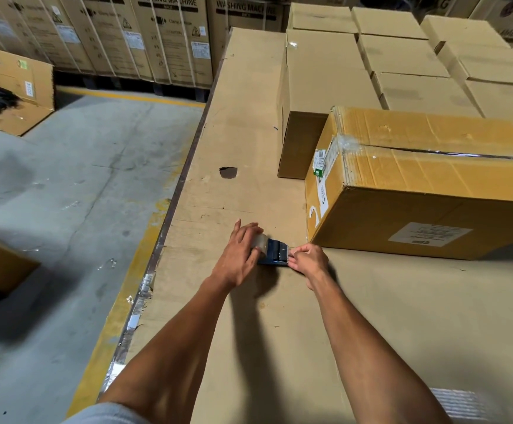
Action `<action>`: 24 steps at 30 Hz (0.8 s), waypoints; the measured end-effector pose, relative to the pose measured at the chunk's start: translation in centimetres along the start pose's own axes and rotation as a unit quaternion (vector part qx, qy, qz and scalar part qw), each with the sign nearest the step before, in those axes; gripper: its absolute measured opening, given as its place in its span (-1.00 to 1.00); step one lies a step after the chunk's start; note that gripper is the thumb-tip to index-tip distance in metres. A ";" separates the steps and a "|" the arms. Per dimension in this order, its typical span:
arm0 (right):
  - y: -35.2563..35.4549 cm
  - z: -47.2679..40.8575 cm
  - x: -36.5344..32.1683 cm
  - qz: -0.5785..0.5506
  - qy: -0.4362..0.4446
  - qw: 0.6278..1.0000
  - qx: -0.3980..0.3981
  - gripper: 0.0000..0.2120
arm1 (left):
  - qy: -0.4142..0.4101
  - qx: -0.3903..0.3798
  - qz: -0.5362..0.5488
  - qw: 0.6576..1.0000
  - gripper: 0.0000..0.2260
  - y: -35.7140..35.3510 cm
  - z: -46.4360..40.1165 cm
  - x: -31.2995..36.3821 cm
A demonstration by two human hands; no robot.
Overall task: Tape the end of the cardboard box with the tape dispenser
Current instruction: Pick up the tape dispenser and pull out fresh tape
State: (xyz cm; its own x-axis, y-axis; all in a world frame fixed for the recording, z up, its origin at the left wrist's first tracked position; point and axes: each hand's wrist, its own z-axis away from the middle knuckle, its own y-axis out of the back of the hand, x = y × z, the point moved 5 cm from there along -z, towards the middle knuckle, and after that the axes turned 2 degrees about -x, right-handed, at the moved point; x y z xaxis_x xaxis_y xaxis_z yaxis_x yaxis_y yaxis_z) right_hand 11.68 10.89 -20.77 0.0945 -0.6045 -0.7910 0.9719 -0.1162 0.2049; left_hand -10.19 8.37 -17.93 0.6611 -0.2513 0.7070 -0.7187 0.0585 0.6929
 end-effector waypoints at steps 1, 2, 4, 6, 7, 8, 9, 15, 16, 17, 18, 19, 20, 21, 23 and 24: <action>0.1 0.1 0.1 -0.003 0.000 1.000 -0.008 -0.85 | 0.000 -0.008 -0.037 0.999 -0.54 -0.2 -0.2 0.3; 0.2 0.1 0.0 -0.006 0.003 1.000 -0.014 -0.84 | -0.007 -0.017 -0.085 0.996 -0.49 -0.4 -0.3 0.7; 0.3 -0.2 -0.2 -0.008 0.014 1.000 -0.018 -0.83 | -0.049 -0.031 -0.183 0.981 -0.46 -1.1 -0.3 1.6; 0.5 -0.3 -0.4 -0.004 0.019 1.000 -0.021 -0.81 | -0.080 -0.033 -0.241 0.967 -0.48 -2.0 -0.1 2.3; 0.6 -0.4 -0.4 -0.003 0.020 1.000 -0.021 -0.80 | -0.081 -0.031 -0.253 0.964 -0.50 -2.3 -0.1 2.4; 0.6 -0.4 -0.5 -0.002 0.022 1.000 -0.017 -0.80 | -0.077 -0.029 -0.255 0.963 -0.51 -2.5 -0.2 2.2; 0.7 -0.3 -0.5 -0.003 0.023 1.000 -0.013 -0.80 | -0.072 -0.027 -0.251 0.965 -0.54 -2.7 -0.2 2.1; 0.5 -0.1 -0.2 -0.049 0.005 0.998 -0.046 -0.79 | -0.094 0.006 -0.149 0.984 -0.42 -1.7 -0.1 1.2; 0.5 -0.1 -0.2 -0.060 0.002 0.997 -0.054 -0.79 | -0.092 0.008 -0.133 0.987 -0.37 -1.4 -0.1 0.9; 0.4 0.0 -0.4 -0.071 0.001 0.996 -0.061 -0.80 | -0.088 0.007 -0.122 0.989 -0.33 -1.1 -0.1 0.6; 0.4 0.1 -0.5 -0.082 0.000 0.994 -0.066 -0.81 | -0.087 0.007 -0.115 0.990 -0.32 -0.9 -0.2 0.2; 0.4 0.1 -0.5 -0.091 -0.004 0.993 -0.070 -0.81 | -0.087 0.006 -0.108 0.990 -0.32 -0.8 -0.2 -0.1; 0.4 0.2 -0.5 -0.098 -0.010 0.992 -0.074 -0.82 | -0.087 0.006 -0.103 0.991 -0.37 -0.8 -0.2 -0.4; 0.5 0.3 -0.4 -0.107 -0.018 0.991 -0.080 -0.83 | -0.086 0.004 -0.101 0.991 -0.44 -0.7 -0.2 -0.4; 0.9 0.5 -0.4 -0.130 -0.039 0.986 -0.098 -0.84 | -0.083 -0.003 -0.106 0.991 -0.54 -0.7 -0.2 -0.2; 1.1 0.5 -0.4 -0.140 -0.051 0.983 -0.110 -0.85 | -0.083 -0.005 -0.111 0.990 -0.55 -0.6 -0.2 0.0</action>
State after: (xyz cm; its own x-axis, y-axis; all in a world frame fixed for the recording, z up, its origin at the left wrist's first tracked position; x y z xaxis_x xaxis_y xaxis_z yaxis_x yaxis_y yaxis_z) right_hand 12.63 10.64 -19.93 -0.1954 -0.6500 -0.7343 0.9807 -0.1232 -0.1519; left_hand -9.70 8.58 -18.37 0.7569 -0.4148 0.5050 -0.5577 -0.0071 0.8300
